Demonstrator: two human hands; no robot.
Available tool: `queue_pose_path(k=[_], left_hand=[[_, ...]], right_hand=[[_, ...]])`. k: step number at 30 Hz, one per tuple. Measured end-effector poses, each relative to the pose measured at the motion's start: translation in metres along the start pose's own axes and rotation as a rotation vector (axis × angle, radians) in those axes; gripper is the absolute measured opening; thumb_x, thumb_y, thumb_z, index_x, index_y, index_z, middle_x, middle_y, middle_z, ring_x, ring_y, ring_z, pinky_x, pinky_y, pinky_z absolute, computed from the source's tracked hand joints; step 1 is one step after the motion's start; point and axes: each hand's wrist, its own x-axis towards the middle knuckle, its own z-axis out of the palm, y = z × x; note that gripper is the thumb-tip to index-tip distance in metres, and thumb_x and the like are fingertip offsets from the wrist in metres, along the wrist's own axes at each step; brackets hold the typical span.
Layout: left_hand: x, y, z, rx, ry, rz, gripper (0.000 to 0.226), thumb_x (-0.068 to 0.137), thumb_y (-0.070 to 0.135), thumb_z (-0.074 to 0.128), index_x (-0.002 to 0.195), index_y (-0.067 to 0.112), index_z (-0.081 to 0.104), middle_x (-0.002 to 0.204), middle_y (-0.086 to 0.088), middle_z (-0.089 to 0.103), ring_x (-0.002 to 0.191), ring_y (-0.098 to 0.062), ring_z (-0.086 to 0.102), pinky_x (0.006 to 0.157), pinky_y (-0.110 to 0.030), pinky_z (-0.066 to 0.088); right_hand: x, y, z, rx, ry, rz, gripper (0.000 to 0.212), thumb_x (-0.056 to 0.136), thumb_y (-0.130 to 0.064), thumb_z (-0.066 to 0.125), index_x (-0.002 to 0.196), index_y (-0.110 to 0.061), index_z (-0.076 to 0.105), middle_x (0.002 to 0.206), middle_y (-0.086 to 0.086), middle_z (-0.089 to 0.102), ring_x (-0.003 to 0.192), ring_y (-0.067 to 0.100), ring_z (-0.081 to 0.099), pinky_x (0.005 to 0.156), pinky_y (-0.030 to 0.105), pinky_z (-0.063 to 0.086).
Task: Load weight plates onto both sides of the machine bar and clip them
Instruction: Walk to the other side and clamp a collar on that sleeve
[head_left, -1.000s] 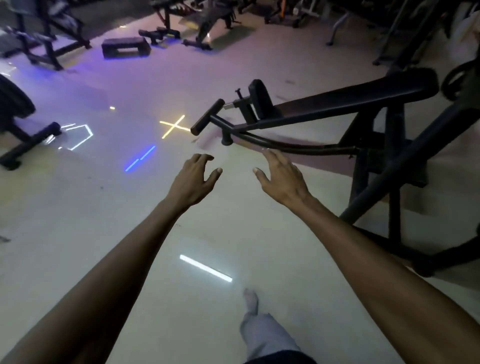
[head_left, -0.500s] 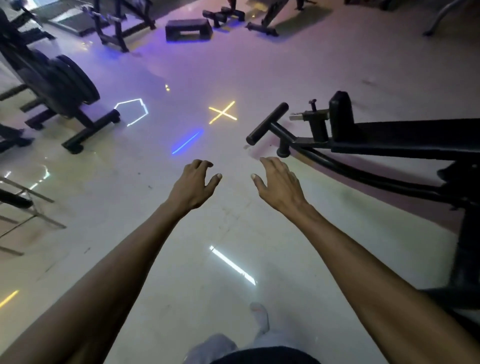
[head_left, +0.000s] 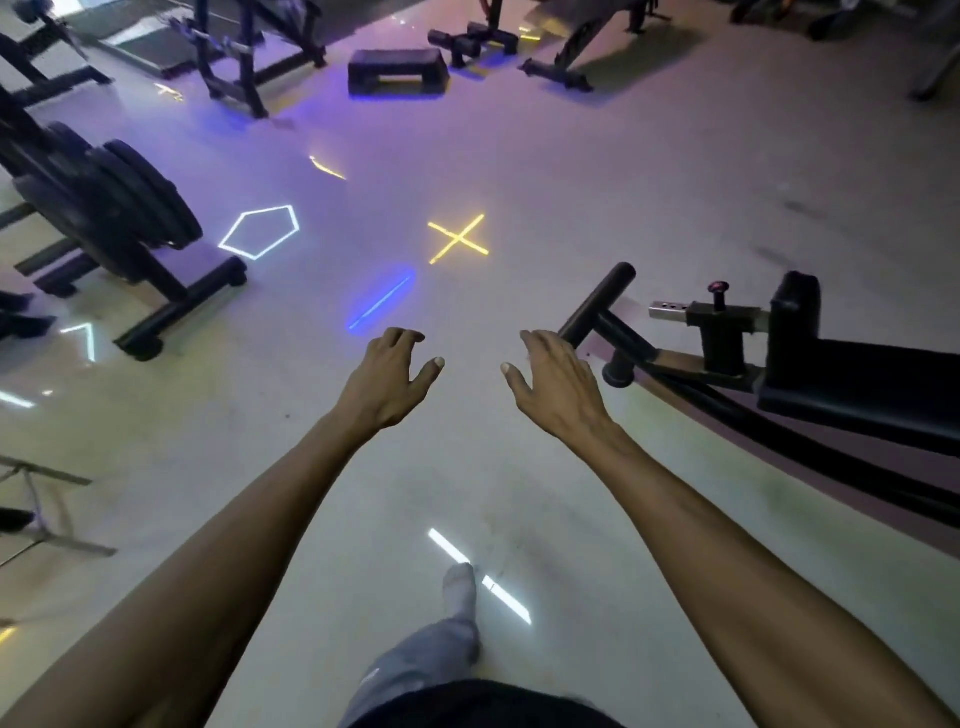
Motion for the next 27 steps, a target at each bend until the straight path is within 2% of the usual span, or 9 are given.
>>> queue_pose_path(k=[6, 11, 15, 19, 27], left_hand=[[0.163, -0.036, -0.045, 0.002, 0.002, 0.055, 0.057, 0.105, 0.048, 0.047, 0.150, 0.013, 0.045, 0.154, -0.004, 0.043, 0.142, -0.027, 0.038, 0.099, -0.044, 0.045], [0.299, -0.054, -0.058, -0.003, 0.001, 0.094, 0.057, 0.105, 0.047, 0.049, 0.150, 0.013, 0.045, 0.154, -0.005, 0.045, 0.143, -0.027, 0.039, 0.102, -0.046, 0.046], [0.415, -0.064, -0.065, 0.008, 0.012, 0.132, 0.056, 0.104, 0.046, 0.051, 0.149, 0.012, 0.046, 0.152, -0.004, 0.046, 0.141, -0.026, 0.041, 0.099, -0.041, 0.045], [0.526, -0.060, -0.075, 0.042, -0.005, 0.142, 0.056, 0.104, 0.046, 0.051, 0.148, 0.011, 0.047, 0.153, -0.004, 0.045, 0.141, -0.027, 0.041, 0.098, -0.045, 0.048], [0.756, -0.015, -0.080, 0.064, -0.042, 0.268, 0.055, 0.105, 0.044, 0.052, 0.147, 0.009, 0.048, 0.153, -0.007, 0.045, 0.141, -0.029, 0.041, 0.099, -0.047, 0.048]], right_hand=[[0.159, -0.018, -0.001, 0.043, 0.051, 0.048, 0.058, 0.104, -0.044, 0.045, 0.152, -0.012, 0.038, 0.155, 0.011, 0.042, 0.142, 0.029, 0.039, 0.109, 0.051, 0.042], [0.287, -0.011, 0.007, 0.057, 0.091, 0.072, 0.058, 0.105, -0.043, 0.043, 0.153, -0.012, 0.036, 0.156, 0.008, 0.041, 0.143, 0.028, 0.037, 0.110, 0.048, 0.039], [0.396, 0.010, 0.017, 0.065, 0.118, 0.076, 0.057, 0.104, -0.042, 0.043, 0.152, -0.011, 0.038, 0.153, 0.009, 0.044, 0.141, 0.028, 0.040, 0.107, 0.049, 0.042], [0.496, 0.035, 0.015, 0.098, 0.152, 0.109, 0.056, 0.103, -0.041, 0.047, 0.149, -0.009, 0.042, 0.149, 0.011, 0.048, 0.138, 0.030, 0.043, 0.104, 0.052, 0.045], [0.694, 0.116, -0.021, 0.052, 0.195, 0.197, 0.056, 0.104, -0.041, 0.045, 0.150, -0.010, 0.041, 0.151, 0.010, 0.046, 0.142, 0.029, 0.038, 0.106, 0.050, 0.043]])
